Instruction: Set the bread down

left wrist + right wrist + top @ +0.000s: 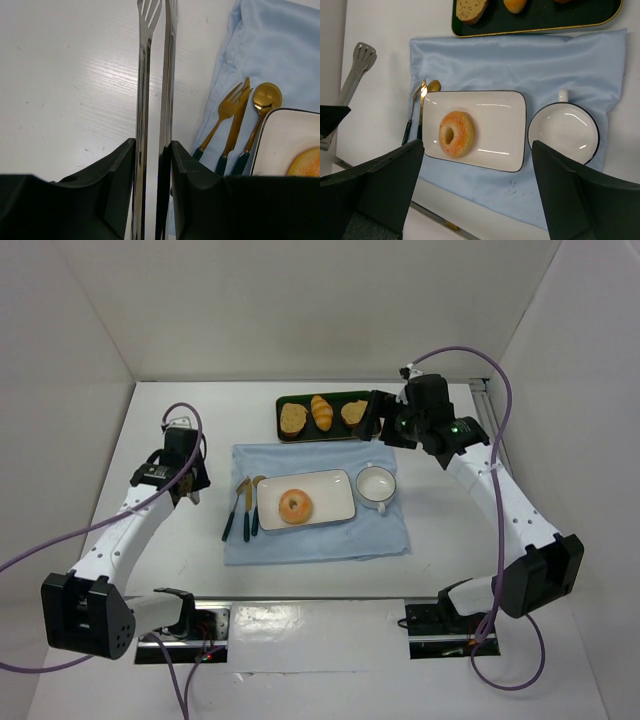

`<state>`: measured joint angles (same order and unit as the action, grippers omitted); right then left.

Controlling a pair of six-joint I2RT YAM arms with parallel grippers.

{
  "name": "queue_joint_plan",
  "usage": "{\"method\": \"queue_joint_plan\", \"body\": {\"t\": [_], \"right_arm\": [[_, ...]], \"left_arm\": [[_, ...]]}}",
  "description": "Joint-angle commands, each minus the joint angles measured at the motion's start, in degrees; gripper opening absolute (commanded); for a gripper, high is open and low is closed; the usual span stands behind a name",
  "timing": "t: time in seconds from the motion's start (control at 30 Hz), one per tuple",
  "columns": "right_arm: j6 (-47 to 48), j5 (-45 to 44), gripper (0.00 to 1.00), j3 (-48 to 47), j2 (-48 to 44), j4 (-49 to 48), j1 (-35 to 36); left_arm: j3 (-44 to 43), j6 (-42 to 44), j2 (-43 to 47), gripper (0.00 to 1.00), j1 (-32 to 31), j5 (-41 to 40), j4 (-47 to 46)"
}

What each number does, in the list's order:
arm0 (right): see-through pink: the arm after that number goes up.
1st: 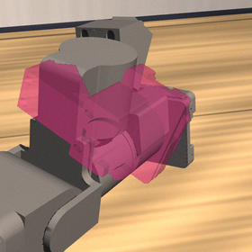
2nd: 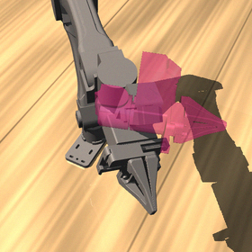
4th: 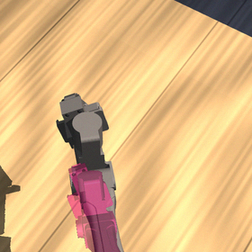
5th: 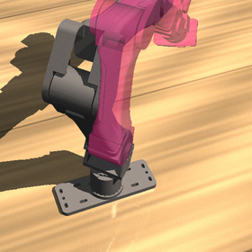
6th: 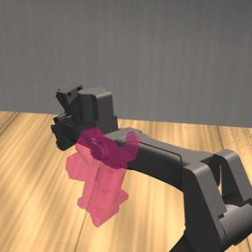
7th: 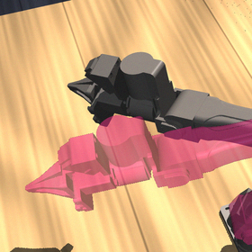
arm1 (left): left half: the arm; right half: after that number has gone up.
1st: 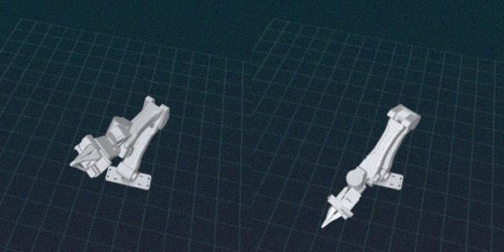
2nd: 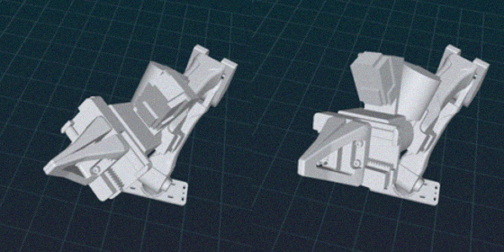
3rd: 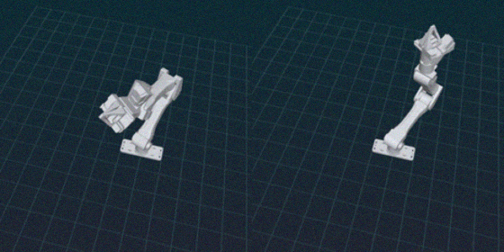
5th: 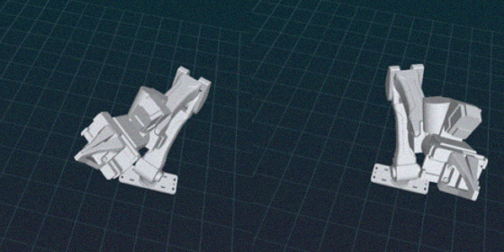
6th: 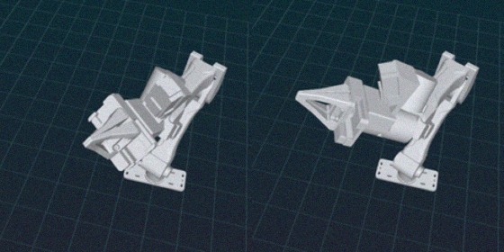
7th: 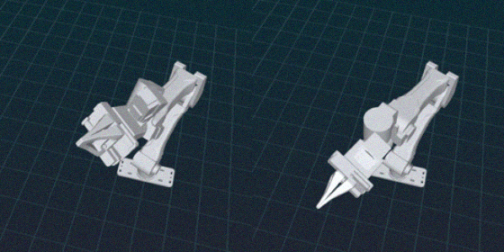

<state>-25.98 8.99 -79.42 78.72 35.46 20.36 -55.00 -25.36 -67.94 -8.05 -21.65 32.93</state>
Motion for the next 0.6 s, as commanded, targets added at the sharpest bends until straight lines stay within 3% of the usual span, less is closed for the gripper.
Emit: {"method": "queue_joint_plan", "body": {"t": [0.0,0.57], "right_arm": [[0.75,1.03,0.95,0.05,-1.73,0.22,-0.32],[0.75,2.25,0.95,0.67,-2.25,0.13,-1.9]], "left_arm": [[-0.72,2.68,0.53,0.44,0.58,1.96,-4.09],[-1.25,5.41,-12.65,0.44,2.69,7.67,-6.56]]}}
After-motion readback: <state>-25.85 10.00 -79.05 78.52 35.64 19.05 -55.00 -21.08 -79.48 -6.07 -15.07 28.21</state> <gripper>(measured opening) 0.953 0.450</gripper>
